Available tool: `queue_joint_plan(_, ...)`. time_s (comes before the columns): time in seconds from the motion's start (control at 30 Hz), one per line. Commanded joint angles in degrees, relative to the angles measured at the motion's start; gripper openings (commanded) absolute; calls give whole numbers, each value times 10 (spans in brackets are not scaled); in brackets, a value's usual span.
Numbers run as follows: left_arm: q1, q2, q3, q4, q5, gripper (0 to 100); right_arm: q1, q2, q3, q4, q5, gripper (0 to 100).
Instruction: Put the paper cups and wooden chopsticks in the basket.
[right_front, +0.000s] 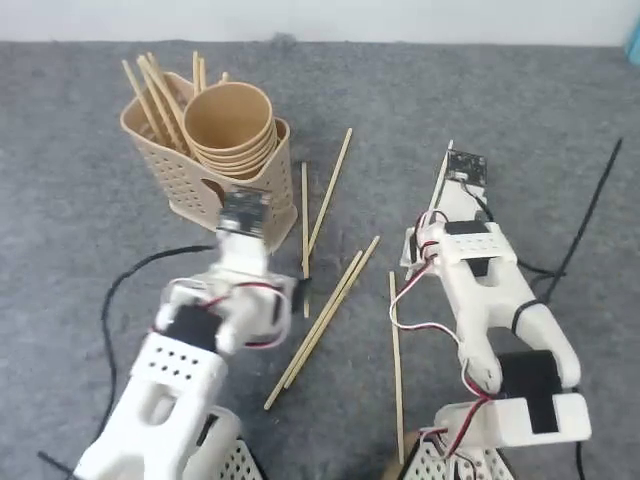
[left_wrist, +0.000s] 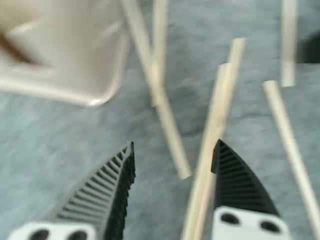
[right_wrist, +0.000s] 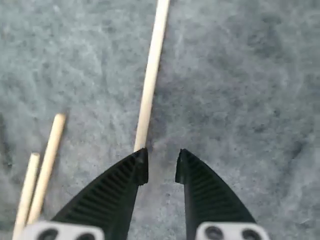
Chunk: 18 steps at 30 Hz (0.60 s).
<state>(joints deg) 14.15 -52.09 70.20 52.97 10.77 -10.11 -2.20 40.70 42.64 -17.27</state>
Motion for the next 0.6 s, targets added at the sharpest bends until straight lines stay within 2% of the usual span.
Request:
queue_joint_plan(0.0,63,33,-8,-86,70,234,10,-4,-16,2,-8,99)
queue_joint_plan(0.13,62,172,-27,-163,116,234,8,-4,-16,2,-8,99)
queue_joint_plan(0.2,62,252,-59,-171,135,234,8,-4,-16,1,-8,99)
queue_joint_plan(0.37,33,389,-188,-84,169,232,10,-4,-16,0,-8,99)
queue_joint_plan(0.57,28,484,-274,-32,193,231,12,-4,-16,-1,-8,95)
